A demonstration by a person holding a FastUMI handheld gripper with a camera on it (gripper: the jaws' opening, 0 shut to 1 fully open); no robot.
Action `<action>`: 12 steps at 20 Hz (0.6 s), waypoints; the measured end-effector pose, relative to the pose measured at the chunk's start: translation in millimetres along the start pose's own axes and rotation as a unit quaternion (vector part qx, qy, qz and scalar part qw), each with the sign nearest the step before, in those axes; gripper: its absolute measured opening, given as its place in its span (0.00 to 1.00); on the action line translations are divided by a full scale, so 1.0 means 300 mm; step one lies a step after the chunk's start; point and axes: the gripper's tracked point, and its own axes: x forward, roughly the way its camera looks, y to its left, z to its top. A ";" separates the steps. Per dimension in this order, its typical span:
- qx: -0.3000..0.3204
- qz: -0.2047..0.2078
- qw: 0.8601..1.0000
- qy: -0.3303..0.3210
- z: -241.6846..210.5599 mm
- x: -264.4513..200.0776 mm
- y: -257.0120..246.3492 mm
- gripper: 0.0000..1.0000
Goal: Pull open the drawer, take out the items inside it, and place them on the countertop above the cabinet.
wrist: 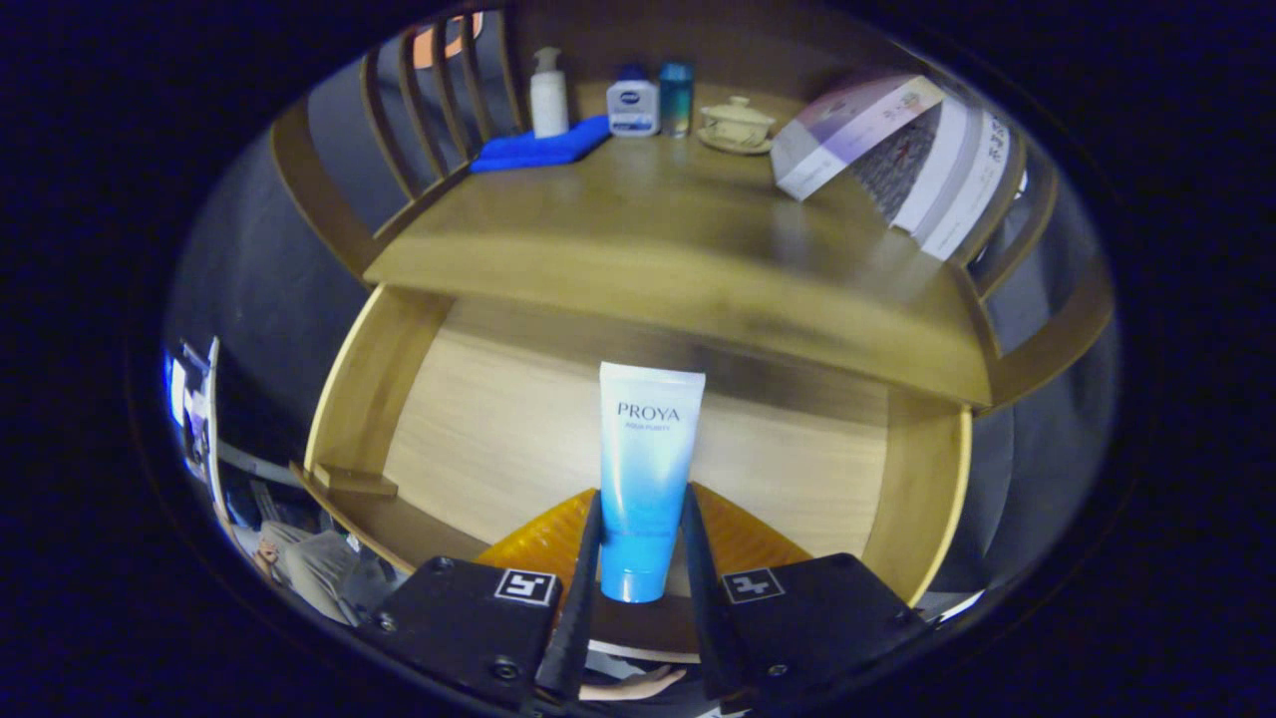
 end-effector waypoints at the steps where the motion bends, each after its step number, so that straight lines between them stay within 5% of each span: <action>1: 0.007 -0.005 1.000 -0.007 0.025 -0.006 -0.014 0.47; 12: 0.073 -0.025 0.996 -0.045 0.320 0.066 -0.074 0.47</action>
